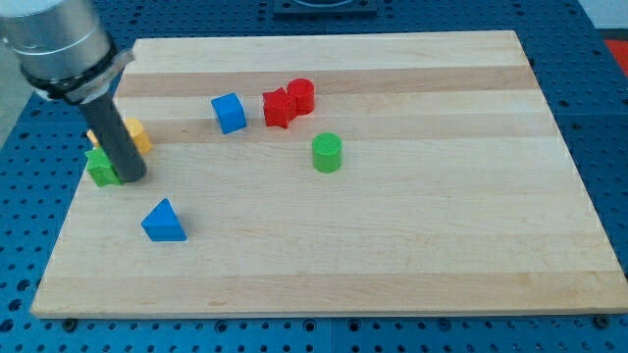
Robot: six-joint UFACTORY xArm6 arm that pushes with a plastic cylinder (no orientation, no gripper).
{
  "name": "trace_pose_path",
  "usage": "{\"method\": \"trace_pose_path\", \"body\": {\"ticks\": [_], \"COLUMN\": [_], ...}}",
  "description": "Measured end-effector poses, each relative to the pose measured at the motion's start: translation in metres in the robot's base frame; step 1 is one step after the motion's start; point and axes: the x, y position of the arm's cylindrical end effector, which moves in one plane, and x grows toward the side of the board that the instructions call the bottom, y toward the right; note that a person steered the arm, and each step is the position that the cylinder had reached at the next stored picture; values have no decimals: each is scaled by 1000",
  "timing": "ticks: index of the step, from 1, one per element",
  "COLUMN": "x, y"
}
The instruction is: Push the green circle diagonal bottom right to the yellow heart
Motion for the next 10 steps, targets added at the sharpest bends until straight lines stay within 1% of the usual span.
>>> {"method": "trace_pose_path", "body": {"ticks": [1, 2, 5, 6, 7, 8, 10], "x": [0, 2, 30, 12, -14, -25, -25], "y": [-6, 25, 234, 300, 322, 297, 193]}}
